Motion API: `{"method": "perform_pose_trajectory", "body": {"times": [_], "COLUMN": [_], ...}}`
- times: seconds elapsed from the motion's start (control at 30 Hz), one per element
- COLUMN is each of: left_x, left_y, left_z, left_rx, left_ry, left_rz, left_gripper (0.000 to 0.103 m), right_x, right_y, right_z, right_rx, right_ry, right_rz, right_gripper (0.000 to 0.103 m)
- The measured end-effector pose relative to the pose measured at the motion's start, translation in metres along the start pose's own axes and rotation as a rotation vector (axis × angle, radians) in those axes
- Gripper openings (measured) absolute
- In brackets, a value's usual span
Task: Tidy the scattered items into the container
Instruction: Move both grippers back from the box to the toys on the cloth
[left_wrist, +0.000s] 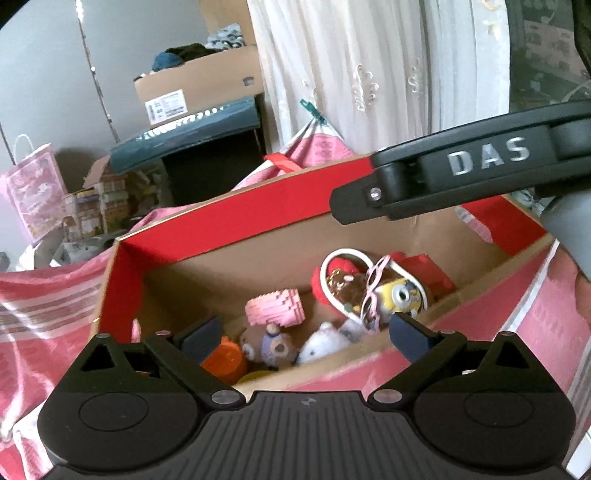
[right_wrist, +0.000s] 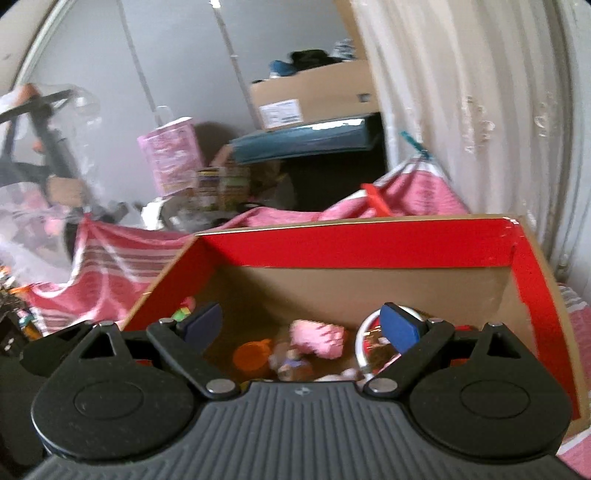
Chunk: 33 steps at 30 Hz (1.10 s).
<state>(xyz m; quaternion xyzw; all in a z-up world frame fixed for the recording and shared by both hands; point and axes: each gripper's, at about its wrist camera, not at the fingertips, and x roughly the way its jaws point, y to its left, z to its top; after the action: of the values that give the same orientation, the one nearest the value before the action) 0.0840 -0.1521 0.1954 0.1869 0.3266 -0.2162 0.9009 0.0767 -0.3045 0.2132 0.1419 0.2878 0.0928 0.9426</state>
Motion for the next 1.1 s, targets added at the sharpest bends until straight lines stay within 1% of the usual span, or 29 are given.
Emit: {"method": "perform_pose_trajectory", "body": {"times": [0.13,0.27,0.37,0.53,0.67,0.83,0.9,1.1], "left_x": [-0.024,-0.047,-0.057,-0.061,-0.058,-0.053,-0.051,-0.050], "left_y": [0.014,0.032,0.045,0.069,0.088,0.108,0.115,0.115], "left_z": [-0.022,-0.055,-0.085,-0.142,-0.188,-0.247,-0.267,-0.303], "left_rx": [-0.010,-0.061,-0.108,-0.212,-0.289,-0.385,-0.424,-0.434], "left_ry": [0.004,0.019,0.036,0.103,0.173,0.253,0.278,0.318], "left_rz": [0.016,0.030,0.060,0.103,0.128,0.165,0.158,0.148], "left_gripper": [0.102,0.102,0.102,0.101,0.101,0.101,0.100,0.099], "right_x": [-0.013,-0.018,-0.014,0.009,0.037,0.067,0.075,0.097], "right_y": [0.025,0.053,0.075,0.107,0.125,0.137,0.141,0.151], "right_z": [-0.009,-0.023,-0.040,-0.075,-0.105,-0.145,-0.160,-0.206], "right_rx": [-0.043,-0.088,-0.124,-0.190,-0.180,-0.150,-0.155,-0.169], "right_ry": [-0.005,0.017,0.041,0.136,0.245,0.345,0.374,0.509], "right_rz": [0.063,0.153,0.193,0.233,0.262,0.240,0.225,0.184], "right_gripper": [0.094,0.094,0.094,0.094,0.094,0.094,0.094,0.093]}}
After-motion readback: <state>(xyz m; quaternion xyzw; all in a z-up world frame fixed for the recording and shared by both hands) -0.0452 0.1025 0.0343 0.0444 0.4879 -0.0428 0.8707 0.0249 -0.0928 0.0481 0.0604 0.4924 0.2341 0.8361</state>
